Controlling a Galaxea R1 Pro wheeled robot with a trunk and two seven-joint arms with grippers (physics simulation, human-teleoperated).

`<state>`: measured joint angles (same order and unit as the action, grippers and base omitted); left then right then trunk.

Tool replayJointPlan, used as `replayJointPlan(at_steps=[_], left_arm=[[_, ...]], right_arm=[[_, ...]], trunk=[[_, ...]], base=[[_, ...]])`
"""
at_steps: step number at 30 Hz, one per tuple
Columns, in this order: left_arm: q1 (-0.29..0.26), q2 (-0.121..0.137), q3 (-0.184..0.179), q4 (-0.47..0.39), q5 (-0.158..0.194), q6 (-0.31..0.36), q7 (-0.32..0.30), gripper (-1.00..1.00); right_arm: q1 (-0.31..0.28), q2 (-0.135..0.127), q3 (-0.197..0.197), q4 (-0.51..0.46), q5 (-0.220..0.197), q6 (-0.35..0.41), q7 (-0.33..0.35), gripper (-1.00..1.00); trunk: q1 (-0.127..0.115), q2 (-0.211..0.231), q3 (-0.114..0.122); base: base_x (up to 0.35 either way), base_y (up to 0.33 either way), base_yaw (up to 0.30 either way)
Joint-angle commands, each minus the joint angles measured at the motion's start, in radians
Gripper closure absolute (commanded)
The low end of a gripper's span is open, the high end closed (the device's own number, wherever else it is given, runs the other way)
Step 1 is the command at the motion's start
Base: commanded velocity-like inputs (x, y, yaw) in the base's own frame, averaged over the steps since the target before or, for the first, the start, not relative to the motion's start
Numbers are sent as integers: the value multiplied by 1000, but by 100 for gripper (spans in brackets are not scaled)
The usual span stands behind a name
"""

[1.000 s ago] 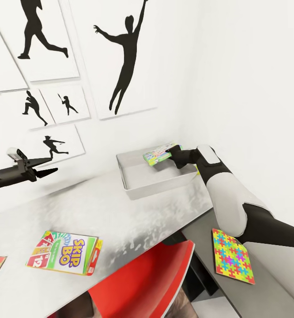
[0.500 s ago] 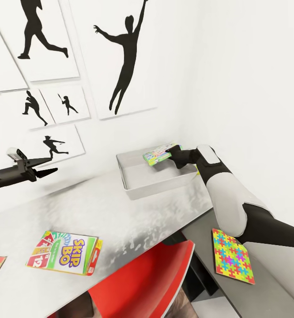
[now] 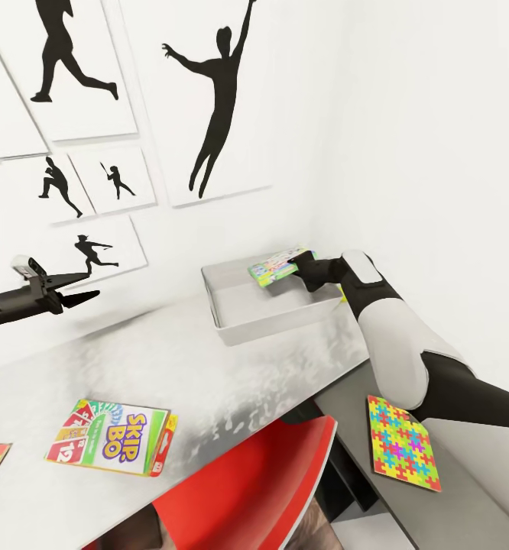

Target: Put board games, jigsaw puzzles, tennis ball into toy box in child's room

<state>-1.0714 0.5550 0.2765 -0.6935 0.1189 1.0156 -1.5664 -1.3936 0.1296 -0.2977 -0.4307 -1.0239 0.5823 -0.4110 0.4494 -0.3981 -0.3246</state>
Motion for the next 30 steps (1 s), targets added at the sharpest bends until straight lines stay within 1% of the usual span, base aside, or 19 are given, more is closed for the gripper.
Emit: replayJointPlan(at_steps=[1,17,30], left_arm=[[-1,0,0,0,-1,11,-4,-100],[-1,-1,-2,0,-1,11,-4,-100],[-1,-1,0,0,-1,11,-4,-100]], right_arm=[[-1,0,-4,-2,-10,1,-11,100],[-1,-9,-5,-1,-9,1,-10,100],[1,-10,-3,-1,-9,2,-9,100]], trunk=[[1,-2,-2],[1,-2,-2],[1,-2,-2]], base=[[0,0,0],[0,0,0],[0,0,0]])
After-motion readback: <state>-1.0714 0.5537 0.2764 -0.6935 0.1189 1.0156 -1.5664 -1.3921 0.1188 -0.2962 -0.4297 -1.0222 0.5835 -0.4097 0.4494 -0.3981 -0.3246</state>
